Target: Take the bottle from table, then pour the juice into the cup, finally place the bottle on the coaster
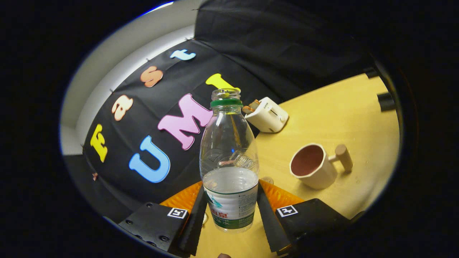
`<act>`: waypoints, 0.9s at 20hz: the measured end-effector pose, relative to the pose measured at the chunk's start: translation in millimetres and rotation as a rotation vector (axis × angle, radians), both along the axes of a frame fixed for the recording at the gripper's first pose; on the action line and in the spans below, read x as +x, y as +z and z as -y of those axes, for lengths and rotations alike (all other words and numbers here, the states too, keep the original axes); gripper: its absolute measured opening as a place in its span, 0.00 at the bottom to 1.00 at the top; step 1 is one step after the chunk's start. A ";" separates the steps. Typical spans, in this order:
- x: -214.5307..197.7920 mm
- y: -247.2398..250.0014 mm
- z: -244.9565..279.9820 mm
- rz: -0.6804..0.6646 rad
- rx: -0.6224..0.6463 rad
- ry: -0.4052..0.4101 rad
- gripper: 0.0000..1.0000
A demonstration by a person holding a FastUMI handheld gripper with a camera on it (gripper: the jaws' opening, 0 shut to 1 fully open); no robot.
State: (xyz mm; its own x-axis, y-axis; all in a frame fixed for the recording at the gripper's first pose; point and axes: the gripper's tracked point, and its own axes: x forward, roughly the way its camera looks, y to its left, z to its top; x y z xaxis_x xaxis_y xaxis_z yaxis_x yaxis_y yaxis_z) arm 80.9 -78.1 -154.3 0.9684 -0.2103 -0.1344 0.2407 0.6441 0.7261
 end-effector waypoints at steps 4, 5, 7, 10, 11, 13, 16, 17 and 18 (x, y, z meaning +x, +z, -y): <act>19.4 23.4 -5.0 -0.015 -0.283 -0.034 0.75; 27.0 26.1 -5.5 -0.022 -0.343 -0.039 0.75; 41.7 34.1 -8.7 -0.022 -0.433 -0.052 0.75; 68.6 40.8 -12.0 -0.034 -0.538 -0.084 0.75; 76.2 40.8 -11.0 -0.040 -0.572 -0.092 0.75; 93.6 38.3 -10.0 -0.048 -0.619 -0.111 0.75; 121.1 22.0 -7.6 -0.074 -0.637 -0.132 0.75; 130.3 15.6 -8.1 -0.083 -0.640 -0.132 0.75; 139.1 8.3 -8.4 -0.092 -0.642 -0.131 0.75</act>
